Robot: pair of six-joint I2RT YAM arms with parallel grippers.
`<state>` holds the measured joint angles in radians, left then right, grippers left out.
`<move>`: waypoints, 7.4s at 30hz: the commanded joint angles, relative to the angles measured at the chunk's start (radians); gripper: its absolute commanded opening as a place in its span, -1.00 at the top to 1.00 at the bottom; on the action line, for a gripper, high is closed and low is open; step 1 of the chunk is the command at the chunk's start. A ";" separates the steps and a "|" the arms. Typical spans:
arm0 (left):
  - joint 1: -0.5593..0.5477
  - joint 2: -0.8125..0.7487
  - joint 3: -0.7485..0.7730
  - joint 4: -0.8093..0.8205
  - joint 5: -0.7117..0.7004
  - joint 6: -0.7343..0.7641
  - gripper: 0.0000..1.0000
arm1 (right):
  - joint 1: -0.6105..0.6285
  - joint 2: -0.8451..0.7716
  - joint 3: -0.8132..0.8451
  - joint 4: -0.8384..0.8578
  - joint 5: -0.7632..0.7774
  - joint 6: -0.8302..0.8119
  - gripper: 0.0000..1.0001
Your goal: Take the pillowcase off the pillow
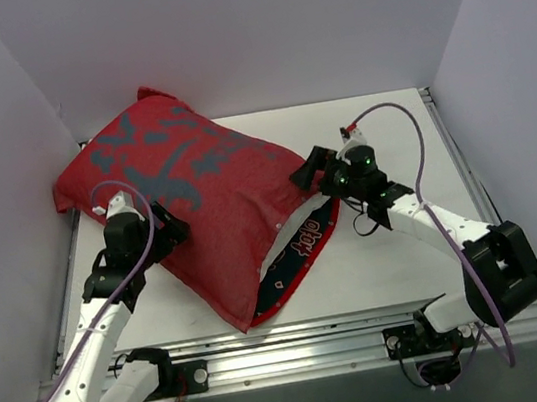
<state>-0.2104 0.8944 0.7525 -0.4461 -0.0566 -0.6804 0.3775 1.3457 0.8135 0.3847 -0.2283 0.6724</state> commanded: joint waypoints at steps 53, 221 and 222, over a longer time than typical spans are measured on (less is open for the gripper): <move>-1.003 0.452 0.449 0.095 -0.654 0.731 -0.88 | -0.020 -0.537 -0.181 -0.333 0.187 -0.116 -0.69; -0.722 -0.366 -0.321 0.032 -0.614 -0.542 0.95 | 0.083 -0.284 -0.001 0.005 0.041 0.121 1.00; -0.719 -0.377 -0.314 -0.012 -0.661 -0.554 0.95 | 0.048 -0.307 0.015 -0.016 0.012 0.113 1.00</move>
<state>-0.9443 0.5556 0.3805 -0.2794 -0.4774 -1.2446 0.5056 1.1542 0.7654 0.2550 -0.1711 0.7586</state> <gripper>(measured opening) 0.042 0.077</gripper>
